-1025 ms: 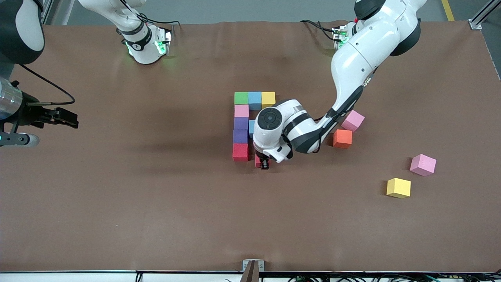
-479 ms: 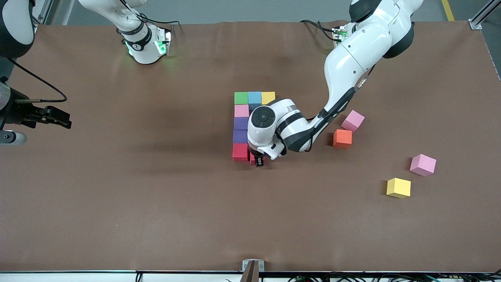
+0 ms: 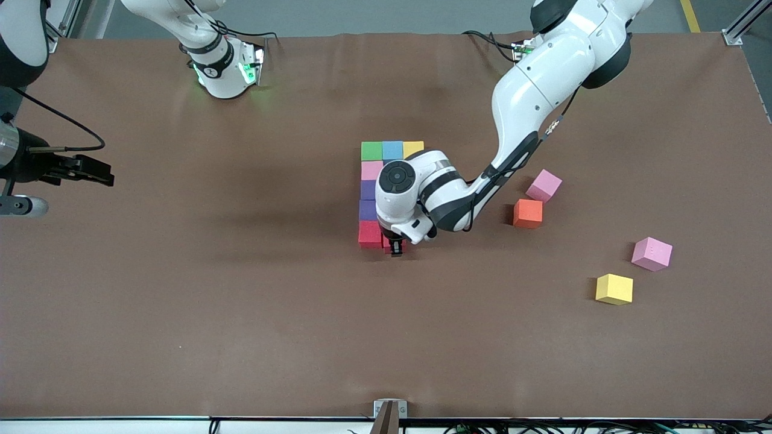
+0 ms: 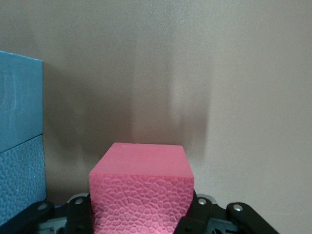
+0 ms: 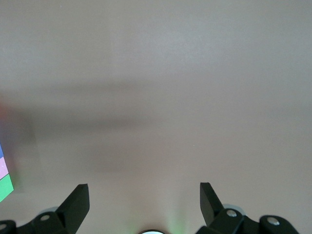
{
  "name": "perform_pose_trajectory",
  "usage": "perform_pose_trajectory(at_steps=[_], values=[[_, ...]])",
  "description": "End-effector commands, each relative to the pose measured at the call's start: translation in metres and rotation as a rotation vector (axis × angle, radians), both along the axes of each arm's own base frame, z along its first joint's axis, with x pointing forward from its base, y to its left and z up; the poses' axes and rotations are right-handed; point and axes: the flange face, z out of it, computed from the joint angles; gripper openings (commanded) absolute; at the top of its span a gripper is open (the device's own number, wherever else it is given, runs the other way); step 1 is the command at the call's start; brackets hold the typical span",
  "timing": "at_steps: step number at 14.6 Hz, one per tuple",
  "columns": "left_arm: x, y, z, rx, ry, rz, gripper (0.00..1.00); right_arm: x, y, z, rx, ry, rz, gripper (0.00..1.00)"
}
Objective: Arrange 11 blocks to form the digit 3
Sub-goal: 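Lower the red block below the purple block and open the left gripper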
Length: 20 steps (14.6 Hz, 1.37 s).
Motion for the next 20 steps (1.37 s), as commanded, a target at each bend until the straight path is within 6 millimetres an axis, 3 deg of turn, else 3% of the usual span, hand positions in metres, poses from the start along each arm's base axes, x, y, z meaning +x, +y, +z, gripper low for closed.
perform_pose_trajectory(at_steps=[1, 11, 13, 20], values=[[-0.005, -0.003, -0.015, 0.015, 0.028, 0.004, 0.13, -0.017, -0.01, 0.01, 0.041, -0.013, -0.024, 1.0], [-0.01, -0.005, -0.014, 0.037, 0.031, -0.039, 0.13, -0.013, -0.006, 0.012, 0.067, -0.037, -0.015, 1.0], [-0.01, -0.005, -0.013, 0.036, 0.032, -0.039, 0.13, -0.013, 0.004, 0.016, 0.059, -0.06, 0.009, 1.0], [-0.013, -0.005, -0.014, 0.047, 0.055, -0.046, 0.14, -0.04, 0.004, 0.044, 0.054, -0.105, 0.012, 1.0]])
